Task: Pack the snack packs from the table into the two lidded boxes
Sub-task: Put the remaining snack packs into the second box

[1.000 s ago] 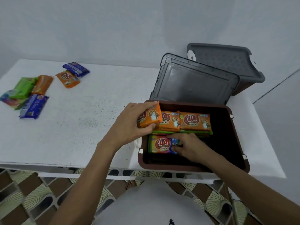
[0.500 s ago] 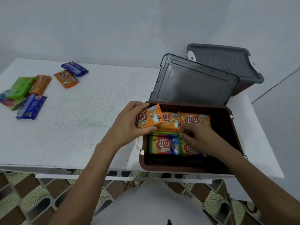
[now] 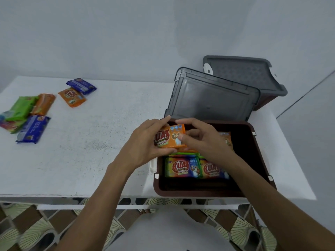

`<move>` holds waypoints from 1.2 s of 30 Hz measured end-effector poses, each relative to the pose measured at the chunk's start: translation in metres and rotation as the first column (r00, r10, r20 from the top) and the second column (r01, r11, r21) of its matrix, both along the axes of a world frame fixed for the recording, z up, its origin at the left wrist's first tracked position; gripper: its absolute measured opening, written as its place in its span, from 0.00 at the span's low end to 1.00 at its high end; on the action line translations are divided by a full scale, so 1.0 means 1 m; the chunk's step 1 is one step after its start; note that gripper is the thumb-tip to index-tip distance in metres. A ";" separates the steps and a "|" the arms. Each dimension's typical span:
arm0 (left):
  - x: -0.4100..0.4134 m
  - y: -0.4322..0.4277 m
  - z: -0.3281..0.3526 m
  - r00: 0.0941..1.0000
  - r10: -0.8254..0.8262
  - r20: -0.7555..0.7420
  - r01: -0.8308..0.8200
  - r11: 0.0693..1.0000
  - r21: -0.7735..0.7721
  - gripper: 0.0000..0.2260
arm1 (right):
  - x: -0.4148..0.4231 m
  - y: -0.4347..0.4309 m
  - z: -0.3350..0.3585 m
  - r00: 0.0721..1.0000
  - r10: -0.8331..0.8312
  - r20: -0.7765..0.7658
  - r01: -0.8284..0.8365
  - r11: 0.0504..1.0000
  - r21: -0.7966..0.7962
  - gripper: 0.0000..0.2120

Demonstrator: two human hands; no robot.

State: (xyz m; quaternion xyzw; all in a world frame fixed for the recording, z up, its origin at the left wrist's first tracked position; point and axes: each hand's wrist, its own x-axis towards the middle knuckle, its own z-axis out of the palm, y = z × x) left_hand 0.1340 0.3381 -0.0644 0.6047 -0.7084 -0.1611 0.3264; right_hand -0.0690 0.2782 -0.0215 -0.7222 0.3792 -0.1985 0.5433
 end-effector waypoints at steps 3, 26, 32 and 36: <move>-0.005 -0.002 0.002 0.999 -0.037 -0.001 0.037 0.999 -0.019 0.41 | -0.001 0.003 0.002 0.997 -0.007 0.077 -0.004 0.990 0.143 0.16; -0.005 0.000 -0.032 0.988 0.113 0.102 -0.106 0.992 -0.065 0.22 | -0.125 -0.004 -0.028 0.906 -0.091 -0.413 0.118 0.992 0.039 0.16; -0.007 0.000 -0.033 0.984 0.125 0.125 -0.119 0.991 -0.053 0.22 | -0.116 -0.006 -0.044 0.798 -0.130 -0.589 0.086 0.991 -0.102 0.13; -0.008 0.000 -0.034 0.984 0.134 0.118 -0.128 0.990 -0.058 0.21 | -0.109 -0.006 -0.052 0.725 -0.128 -0.677 0.003 0.983 -0.183 0.13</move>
